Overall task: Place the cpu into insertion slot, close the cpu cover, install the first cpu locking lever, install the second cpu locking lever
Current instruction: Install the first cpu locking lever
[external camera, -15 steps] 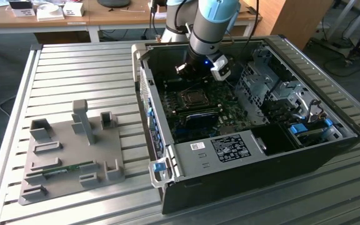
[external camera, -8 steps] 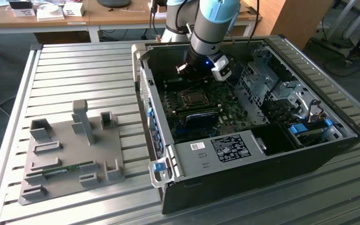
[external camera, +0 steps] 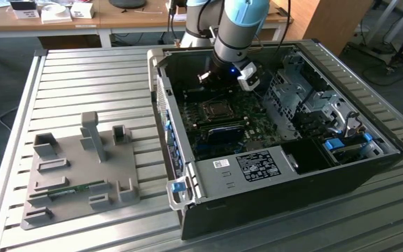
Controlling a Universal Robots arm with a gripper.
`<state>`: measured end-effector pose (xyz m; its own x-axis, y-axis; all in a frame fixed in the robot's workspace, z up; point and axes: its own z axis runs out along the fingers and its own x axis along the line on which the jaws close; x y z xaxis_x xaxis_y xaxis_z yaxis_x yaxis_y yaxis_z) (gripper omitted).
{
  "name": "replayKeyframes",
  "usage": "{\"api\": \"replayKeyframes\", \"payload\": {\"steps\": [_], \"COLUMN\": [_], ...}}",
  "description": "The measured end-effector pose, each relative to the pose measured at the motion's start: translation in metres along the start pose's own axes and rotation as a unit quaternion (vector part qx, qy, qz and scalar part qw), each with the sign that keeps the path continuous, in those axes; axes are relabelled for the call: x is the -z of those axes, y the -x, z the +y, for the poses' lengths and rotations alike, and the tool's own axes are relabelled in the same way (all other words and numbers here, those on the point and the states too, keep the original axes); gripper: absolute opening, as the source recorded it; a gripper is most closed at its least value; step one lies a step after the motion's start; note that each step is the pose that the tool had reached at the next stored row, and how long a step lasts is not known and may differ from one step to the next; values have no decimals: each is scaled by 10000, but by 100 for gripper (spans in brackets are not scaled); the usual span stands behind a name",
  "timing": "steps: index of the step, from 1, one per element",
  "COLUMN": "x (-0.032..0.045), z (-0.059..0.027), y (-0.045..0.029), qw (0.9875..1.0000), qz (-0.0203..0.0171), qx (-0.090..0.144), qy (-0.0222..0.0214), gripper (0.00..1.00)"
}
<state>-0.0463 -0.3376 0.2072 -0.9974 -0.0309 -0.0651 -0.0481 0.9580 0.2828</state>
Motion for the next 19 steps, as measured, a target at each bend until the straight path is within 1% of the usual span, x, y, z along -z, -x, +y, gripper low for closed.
{"api": "replayKeyframes", "payload": {"steps": [4, 13, 19], "x": [-1, -36, -62], "z": [-4, -14, -22], "y": [-1, -3, -5], "qw": [10000, 10000, 10000], "qz": [1, 1, -1], "qx": [-1, 0, 1], "qy": [-2, -2, -20], "gripper": [11, 11, 11]}}
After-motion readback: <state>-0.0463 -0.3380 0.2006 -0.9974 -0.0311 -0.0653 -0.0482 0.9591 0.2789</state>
